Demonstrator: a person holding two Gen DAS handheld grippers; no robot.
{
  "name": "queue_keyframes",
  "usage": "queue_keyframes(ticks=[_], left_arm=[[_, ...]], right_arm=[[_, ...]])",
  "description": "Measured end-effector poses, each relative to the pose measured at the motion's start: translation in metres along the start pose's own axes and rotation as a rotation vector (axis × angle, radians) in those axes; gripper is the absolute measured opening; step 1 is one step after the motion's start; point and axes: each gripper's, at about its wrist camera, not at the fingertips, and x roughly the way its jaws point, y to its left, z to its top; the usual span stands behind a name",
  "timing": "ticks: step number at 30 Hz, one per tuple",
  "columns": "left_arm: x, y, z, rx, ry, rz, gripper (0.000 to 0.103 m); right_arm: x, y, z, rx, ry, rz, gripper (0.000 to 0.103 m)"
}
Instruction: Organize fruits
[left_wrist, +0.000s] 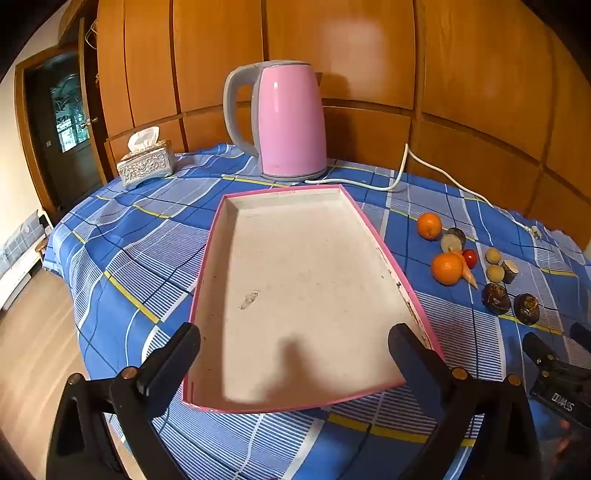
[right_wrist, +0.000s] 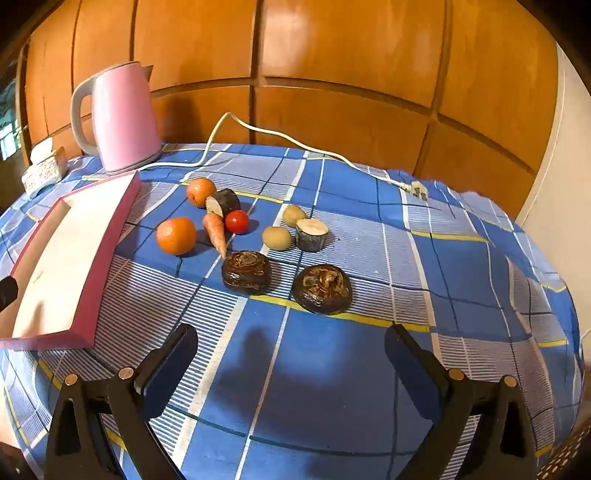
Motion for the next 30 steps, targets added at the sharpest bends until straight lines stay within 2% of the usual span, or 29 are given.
queue_keyframes(ticks=[4,7,10,30], left_arm=[[-0.001,0.004,0.000,-0.004,0.005,-0.005,0.102],[-0.004,0.003,0.001,-0.004,0.003,0.001,0.102],[-0.003,0.002,0.004,-0.007,0.006,0.005,0.102],[-0.002,0.005,0.002,-0.022,0.013,0.008,0.103]], right_arm=[[0.003,-0.001,0.003,0.006,0.025,0.004,0.103],[-0.007,0.009,-0.004,-0.026,-0.018,-0.011,0.103],[-0.006,0.005,0.003,-0.040,0.000,0.005,0.103],[-0.010,0.016,-0.001,-0.072,-0.039,0.001,0.103]])
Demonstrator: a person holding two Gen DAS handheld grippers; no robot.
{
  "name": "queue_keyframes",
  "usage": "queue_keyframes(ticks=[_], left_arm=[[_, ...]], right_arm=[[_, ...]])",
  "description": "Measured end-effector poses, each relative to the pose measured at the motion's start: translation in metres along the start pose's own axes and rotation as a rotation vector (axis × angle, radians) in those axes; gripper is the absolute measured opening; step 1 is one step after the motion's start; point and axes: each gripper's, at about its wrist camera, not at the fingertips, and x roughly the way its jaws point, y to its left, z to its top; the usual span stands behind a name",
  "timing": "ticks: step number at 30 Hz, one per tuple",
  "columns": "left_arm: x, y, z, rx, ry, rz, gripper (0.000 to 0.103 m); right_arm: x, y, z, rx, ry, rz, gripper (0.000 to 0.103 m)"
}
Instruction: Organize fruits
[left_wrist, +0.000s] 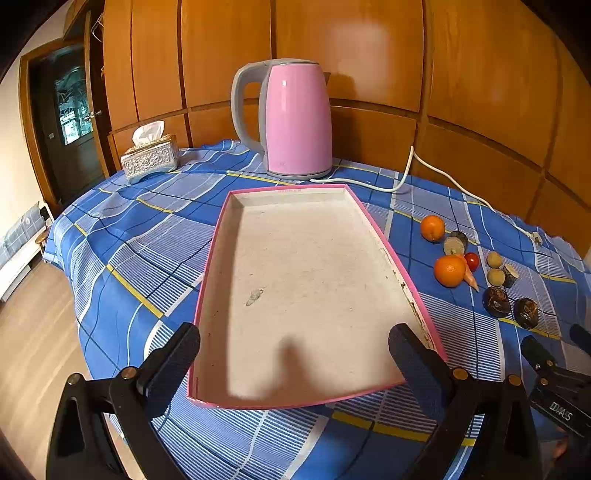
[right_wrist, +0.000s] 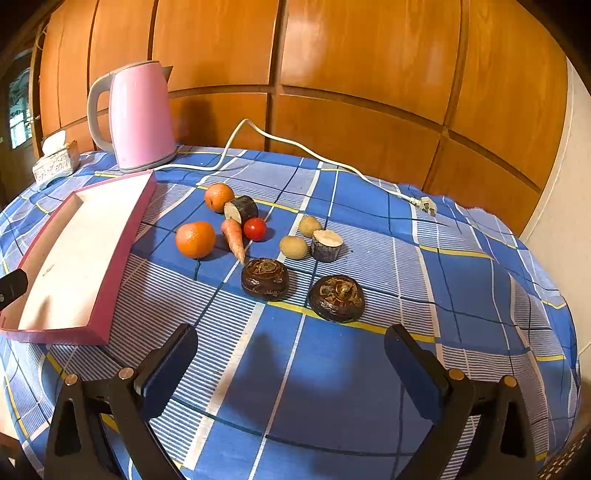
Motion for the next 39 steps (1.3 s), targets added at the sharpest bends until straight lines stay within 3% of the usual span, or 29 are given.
queue_keyframes(ticks=[39], left_arm=[[-0.0045,0.0041,-0.0013,-0.017,-0.007,0.002,0.103]], right_arm=[[-0.0092,0.0009,0.0015,-0.006,-0.025,0.010,0.103]])
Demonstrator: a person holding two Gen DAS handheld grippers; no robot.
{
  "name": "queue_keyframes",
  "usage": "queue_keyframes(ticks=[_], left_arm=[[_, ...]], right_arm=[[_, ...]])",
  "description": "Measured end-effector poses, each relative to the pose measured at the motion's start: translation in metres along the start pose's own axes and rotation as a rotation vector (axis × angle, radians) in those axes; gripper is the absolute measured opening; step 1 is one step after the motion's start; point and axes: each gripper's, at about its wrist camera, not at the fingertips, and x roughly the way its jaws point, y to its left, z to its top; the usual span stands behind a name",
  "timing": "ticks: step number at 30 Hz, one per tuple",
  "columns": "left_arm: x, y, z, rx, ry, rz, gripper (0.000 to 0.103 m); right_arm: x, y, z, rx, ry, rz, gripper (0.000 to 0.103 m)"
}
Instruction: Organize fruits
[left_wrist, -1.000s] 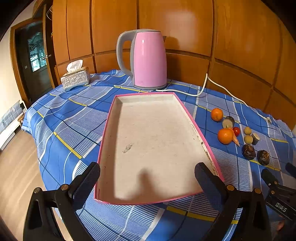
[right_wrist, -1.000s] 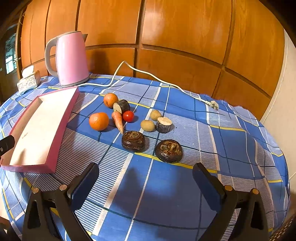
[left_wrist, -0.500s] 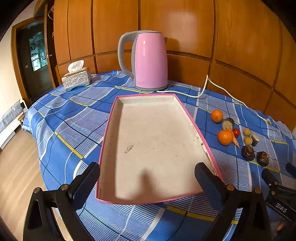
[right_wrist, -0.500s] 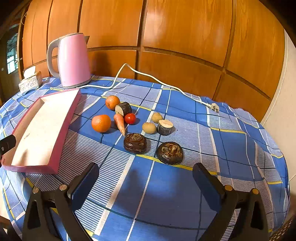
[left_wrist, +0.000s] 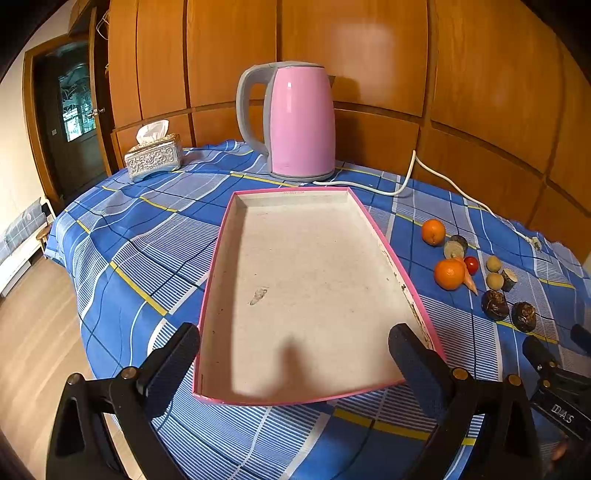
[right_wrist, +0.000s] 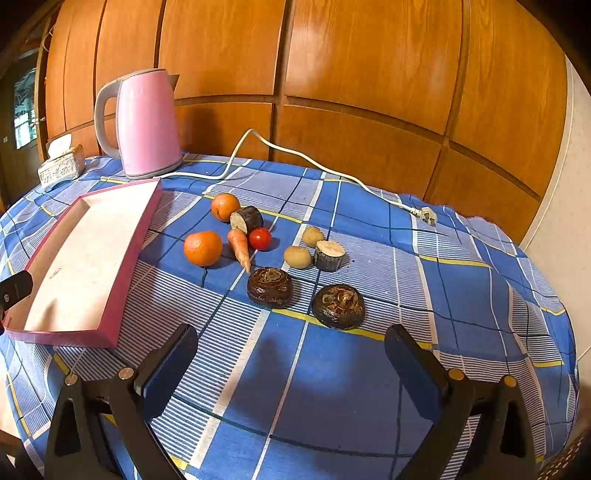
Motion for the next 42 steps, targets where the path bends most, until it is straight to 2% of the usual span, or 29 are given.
queue_keyframes(ticks=[19,27,29,31,32,36,38,42], left_arm=[[-0.001,-0.001,-0.001,0.006,0.002,0.000,0.103],[0.001,-0.003,-0.001,0.010,0.014,-0.026,0.103],[-0.001,-0.001,-0.001,0.005,0.000,-0.082,0.103],[-0.006,0.000,0.000,-0.012,-0.028,-0.197,0.103],[-0.007,-0.001,0.001,-0.008,-0.031,-0.222,0.103],[0.000,-0.017,0.000,0.081,0.006,-0.211,0.103],[0.000,-0.023,0.002,0.115,0.000,-0.209,0.103],[0.005,-0.033,0.011,0.168,0.004,-0.260,0.103]], right_arm=[[0.000,-0.002,0.000,0.008,-0.004,0.002,0.103],[0.000,-0.010,-0.001,0.029,-0.009,-0.001,0.103],[0.002,-0.020,-0.001,0.061,-0.007,-0.006,0.103],[0.008,-0.037,0.000,0.116,0.007,-0.029,0.103],[0.010,-0.046,0.000,0.142,0.014,-0.045,0.103],[0.024,-0.095,-0.005,0.285,0.052,-0.142,0.103],[0.031,-0.119,-0.010,0.341,0.070,-0.208,0.103],[0.044,-0.162,-0.023,0.458,0.112,-0.308,0.103]])
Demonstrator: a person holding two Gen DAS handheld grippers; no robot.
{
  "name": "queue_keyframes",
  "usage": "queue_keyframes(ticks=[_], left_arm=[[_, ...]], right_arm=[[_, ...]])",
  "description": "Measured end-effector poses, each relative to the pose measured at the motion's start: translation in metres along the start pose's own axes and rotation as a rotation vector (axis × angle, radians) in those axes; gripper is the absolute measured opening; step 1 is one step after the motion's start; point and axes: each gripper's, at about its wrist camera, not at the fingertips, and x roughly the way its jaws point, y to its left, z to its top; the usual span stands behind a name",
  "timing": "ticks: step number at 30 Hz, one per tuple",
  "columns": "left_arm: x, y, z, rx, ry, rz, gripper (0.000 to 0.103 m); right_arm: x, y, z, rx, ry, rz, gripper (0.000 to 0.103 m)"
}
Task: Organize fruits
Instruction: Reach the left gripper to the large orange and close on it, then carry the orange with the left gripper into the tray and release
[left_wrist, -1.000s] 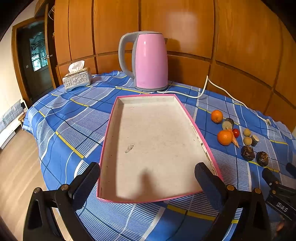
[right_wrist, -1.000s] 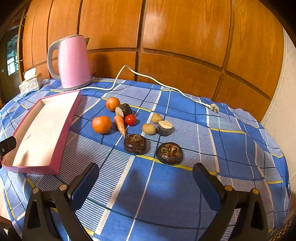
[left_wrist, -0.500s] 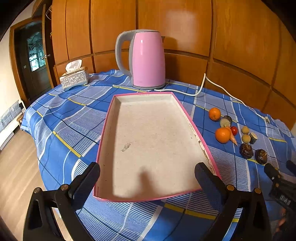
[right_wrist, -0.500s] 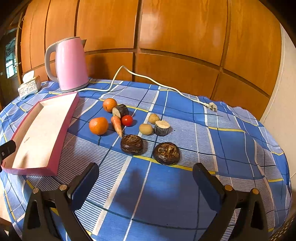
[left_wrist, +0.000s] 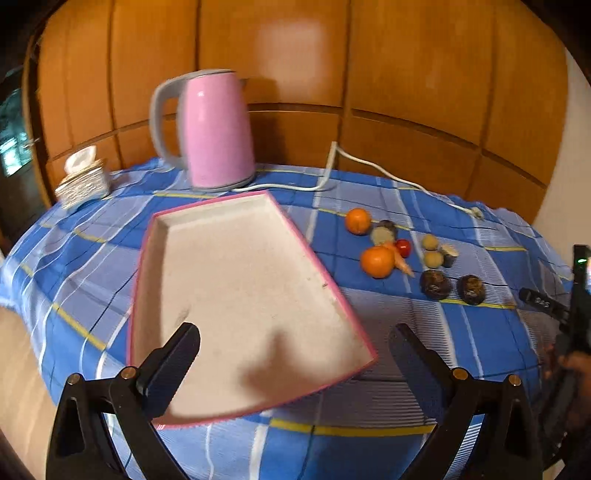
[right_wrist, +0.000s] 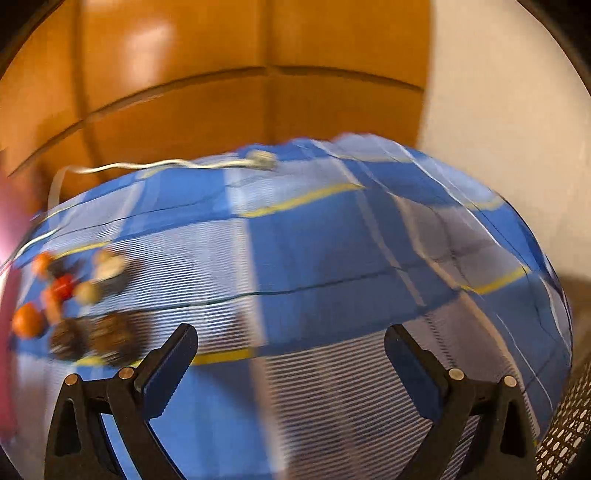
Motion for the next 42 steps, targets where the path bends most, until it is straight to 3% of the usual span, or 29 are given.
queue_keyframes(ticks=[4,9,11,16,23,29,32,35,42], left_arm=[[0.010,-0.006,0.018,-0.006,0.001,-0.061,0.103],[0.030,-0.017,0.044,0.047,0.033,-0.089,0.103],[0.043,-0.027,0.053,0.097,0.092,-0.129,0.103],[0.072,-0.051,0.070,0.191,0.144,-0.114,0.101],[0.121,-0.077,0.077,0.259,0.272,-0.153,0.074],[0.154,-0.087,0.075,0.267,0.341,-0.148,0.068],[0.170,-0.087,0.069,0.250,0.386,-0.160,0.052],[0.172,-0.089,0.065,0.232,0.372,-0.187,0.039],[0.142,-0.083,0.068,0.147,0.267,-0.211,0.038]], right_arm=[[0.021,-0.023,-0.001,0.061,0.036,-0.070,0.103],[0.033,-0.028,0.000,0.080,0.081,-0.073,0.103],[0.033,-0.023,0.000,0.065,0.079,-0.072,0.103],[0.034,-0.020,-0.001,0.068,0.076,-0.072,0.103],[0.036,-0.019,-0.001,0.073,0.073,-0.082,0.103],[0.036,-0.019,-0.001,0.072,0.073,-0.083,0.103],[0.036,-0.020,-0.001,0.072,0.073,-0.081,0.103],[0.036,-0.021,-0.001,0.076,0.071,-0.076,0.103],[0.037,-0.021,-0.001,0.075,0.067,-0.077,0.103]])
